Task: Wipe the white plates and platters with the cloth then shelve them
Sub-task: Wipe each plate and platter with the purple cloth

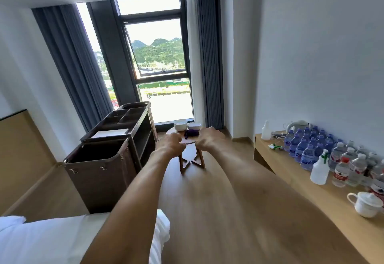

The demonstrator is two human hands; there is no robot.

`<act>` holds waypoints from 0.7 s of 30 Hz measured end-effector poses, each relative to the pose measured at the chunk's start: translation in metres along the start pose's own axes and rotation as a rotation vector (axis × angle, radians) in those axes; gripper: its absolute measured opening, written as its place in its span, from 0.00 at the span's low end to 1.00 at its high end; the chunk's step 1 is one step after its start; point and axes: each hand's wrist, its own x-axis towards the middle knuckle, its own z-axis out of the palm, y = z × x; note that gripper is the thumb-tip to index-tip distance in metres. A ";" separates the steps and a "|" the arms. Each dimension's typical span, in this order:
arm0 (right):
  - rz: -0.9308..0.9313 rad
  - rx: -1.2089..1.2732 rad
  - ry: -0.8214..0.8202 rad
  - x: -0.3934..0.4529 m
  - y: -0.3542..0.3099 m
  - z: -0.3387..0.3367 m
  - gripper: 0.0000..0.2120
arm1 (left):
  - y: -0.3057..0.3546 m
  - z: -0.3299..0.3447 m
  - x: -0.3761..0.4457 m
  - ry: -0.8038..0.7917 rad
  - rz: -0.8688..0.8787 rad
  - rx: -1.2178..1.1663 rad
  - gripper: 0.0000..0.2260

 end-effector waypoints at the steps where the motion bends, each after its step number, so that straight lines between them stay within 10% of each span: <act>1: 0.028 -0.037 -0.060 0.008 0.001 0.009 0.13 | -0.006 0.014 0.009 -0.050 -0.018 0.017 0.13; 9: 0.135 -0.083 -0.227 0.143 0.015 0.094 0.05 | -0.059 0.086 0.139 -0.400 -0.218 -0.188 0.10; 16: 0.150 0.093 -0.142 0.265 -0.010 0.101 0.02 | -0.042 0.075 0.266 -0.333 -0.174 -0.298 0.11; 21: 0.131 0.312 0.080 0.360 -0.017 0.103 0.04 | -0.033 0.064 0.357 0.040 -0.165 -0.339 0.07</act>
